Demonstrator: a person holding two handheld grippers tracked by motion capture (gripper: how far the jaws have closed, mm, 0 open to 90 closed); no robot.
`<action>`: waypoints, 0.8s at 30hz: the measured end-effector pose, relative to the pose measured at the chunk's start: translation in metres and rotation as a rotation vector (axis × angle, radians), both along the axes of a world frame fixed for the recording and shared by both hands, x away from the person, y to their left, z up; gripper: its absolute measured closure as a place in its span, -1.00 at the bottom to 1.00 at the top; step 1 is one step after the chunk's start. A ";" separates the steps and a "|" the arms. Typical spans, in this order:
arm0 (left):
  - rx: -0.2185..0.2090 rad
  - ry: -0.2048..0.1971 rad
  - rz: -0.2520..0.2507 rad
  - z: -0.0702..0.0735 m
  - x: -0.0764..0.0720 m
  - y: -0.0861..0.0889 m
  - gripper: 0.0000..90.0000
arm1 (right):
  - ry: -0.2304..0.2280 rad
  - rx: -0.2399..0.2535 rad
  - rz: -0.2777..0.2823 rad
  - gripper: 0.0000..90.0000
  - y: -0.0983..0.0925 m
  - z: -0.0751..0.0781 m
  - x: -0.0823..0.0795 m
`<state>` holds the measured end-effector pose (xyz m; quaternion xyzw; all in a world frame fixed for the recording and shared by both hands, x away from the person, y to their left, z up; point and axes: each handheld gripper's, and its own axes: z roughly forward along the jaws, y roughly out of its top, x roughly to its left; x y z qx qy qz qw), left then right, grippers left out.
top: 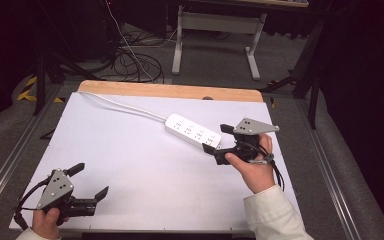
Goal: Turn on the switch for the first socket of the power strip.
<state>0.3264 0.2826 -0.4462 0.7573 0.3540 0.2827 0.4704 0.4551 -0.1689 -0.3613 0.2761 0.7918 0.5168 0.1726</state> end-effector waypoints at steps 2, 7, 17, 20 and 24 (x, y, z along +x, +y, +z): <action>0.000 0.000 0.001 0.000 0.000 0.000 -0.95 | 0.009 -0.007 0.002 -0.73 -0.004 -0.004 -0.004; 0.001 0.001 -0.004 0.000 0.000 -0.001 -0.95 | 0.026 -0.028 0.013 -0.73 -0.011 -0.011 -0.016; -0.003 -0.011 -0.006 0.001 -0.001 0.000 -0.95 | 0.075 -0.024 -0.001 -0.73 -0.022 -0.037 -0.034; -0.003 -0.015 -0.008 0.001 -0.002 0.000 -0.95 | 0.083 -0.030 -0.008 -0.73 -0.027 -0.047 -0.037; -0.008 -0.022 -0.011 0.001 -0.003 0.000 -0.95 | 0.093 -0.022 -0.008 -0.73 -0.035 -0.059 -0.038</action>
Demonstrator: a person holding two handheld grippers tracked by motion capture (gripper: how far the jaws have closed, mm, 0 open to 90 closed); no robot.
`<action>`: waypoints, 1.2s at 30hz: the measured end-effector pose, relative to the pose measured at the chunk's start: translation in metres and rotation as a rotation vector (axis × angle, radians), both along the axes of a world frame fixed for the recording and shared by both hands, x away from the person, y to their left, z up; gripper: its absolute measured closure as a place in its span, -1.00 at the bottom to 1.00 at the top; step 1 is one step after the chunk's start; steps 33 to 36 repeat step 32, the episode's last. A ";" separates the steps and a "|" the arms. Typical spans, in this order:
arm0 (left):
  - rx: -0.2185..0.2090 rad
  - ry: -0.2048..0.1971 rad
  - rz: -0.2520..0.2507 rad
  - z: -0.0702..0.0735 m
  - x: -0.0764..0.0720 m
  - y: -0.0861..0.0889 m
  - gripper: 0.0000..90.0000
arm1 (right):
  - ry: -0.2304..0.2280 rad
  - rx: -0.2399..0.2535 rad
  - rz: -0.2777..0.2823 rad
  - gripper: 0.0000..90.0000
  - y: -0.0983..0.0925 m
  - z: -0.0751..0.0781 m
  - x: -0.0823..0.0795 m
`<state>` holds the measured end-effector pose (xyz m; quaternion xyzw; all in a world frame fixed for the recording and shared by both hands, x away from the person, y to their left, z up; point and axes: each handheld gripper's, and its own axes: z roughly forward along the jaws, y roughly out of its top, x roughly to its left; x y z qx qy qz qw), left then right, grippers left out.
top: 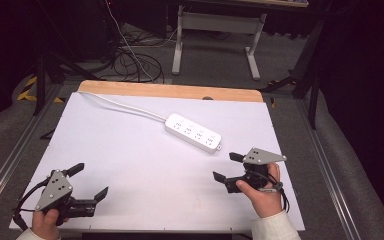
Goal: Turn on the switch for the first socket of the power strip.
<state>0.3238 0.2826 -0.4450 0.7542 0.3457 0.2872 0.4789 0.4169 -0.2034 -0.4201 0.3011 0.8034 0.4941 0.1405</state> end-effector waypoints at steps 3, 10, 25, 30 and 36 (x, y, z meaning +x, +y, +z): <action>0.000 -0.004 -0.005 0.000 -0.001 0.000 -0.95 | 0.005 -0.008 -0.003 -0.73 -0.003 -0.009 -0.002; -0.001 -0.016 -0.011 0.001 -0.001 0.001 -0.95 | 0.002 -0.020 -0.009 -0.76 -0.012 -0.029 -0.009; 0.005 -0.030 -0.010 0.000 -0.001 0.001 -0.95 | 0.081 -0.048 -0.048 -0.77 -0.016 -0.060 -0.016; 0.022 -0.030 -0.018 -0.001 -0.001 -0.001 -0.95 | 0.123 -0.048 -0.029 -0.71 -0.017 -0.059 -0.015; 0.017 -0.026 -0.022 -0.002 0.000 -0.001 -0.95 | 0.106 -0.051 -0.037 -0.72 -0.017 -0.059 -0.015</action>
